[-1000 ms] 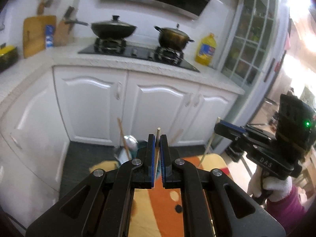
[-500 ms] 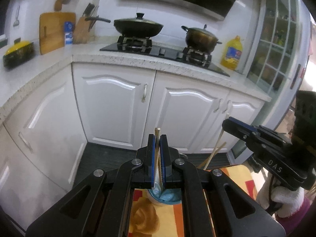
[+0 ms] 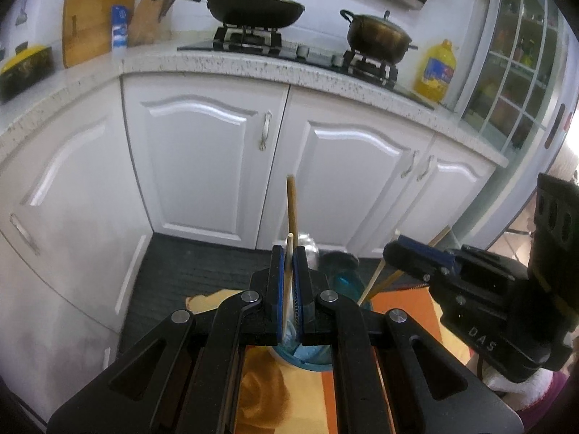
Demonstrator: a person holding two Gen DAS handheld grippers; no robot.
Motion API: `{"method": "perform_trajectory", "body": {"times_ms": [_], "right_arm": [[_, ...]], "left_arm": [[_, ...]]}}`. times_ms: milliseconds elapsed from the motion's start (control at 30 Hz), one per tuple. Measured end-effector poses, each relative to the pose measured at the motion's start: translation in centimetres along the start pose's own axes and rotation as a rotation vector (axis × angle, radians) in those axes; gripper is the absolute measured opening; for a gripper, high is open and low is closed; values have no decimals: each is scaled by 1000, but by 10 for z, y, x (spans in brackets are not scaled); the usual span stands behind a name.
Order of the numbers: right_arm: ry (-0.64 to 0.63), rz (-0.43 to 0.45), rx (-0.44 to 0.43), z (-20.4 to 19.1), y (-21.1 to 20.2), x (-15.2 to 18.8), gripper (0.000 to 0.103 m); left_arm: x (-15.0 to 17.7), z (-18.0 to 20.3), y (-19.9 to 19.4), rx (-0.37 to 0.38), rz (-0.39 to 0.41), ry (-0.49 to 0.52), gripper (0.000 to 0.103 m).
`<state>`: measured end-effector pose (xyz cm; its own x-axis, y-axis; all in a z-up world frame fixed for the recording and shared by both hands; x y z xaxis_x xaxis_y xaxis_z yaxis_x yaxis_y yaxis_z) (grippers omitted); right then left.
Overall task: Organize utensils
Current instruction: 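Lower both sticks into the teal holder and open both tools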
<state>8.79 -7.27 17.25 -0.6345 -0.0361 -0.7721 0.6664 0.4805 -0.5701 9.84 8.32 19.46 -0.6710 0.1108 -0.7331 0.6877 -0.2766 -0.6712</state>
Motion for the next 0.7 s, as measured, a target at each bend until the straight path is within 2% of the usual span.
{"method": "perform_trajectory", "body": {"times_ms": [233,300,333,367,467,500,533,700], "right_arm": [[50,-56,-2,16,1,15,6],[56,-59,-3,18,-3,16,11],[56,-60,-2,18,-3,15,19],[58,-60,-3,19,-5,15,26],[65,-60,-10,19,-10,17,26],[67,-61,-10,19,-11,18,26],[72,-62,-11,19,-12,19,26],[91,-65,-14,22,-18,23,27]], "left_arm": [[8,3,11,10,-41,-18,3],[9,2,11,6,-49,-27,5],[9,2,11,6,-50,-29,6],[9,2,10,4,-51,-32,9],[10,4,7,10,-47,-32,26],[11,4,6,6,-47,-31,37],[11,5,4,3,-43,-30,44],[15,9,-2,-7,-34,-21,44]]}}
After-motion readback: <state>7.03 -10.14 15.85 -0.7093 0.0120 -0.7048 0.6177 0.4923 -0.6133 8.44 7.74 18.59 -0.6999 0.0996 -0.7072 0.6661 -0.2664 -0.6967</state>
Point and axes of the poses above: each gripper's, at about its wrist camera, not at the fingertips, and y roughly the way its jaws point, z to its right, x to its underside, the point moved 2 cm from there along y, roughly the way its jaws point, and after that the axes turned 8 degrees about y, right-handed, at the moved point
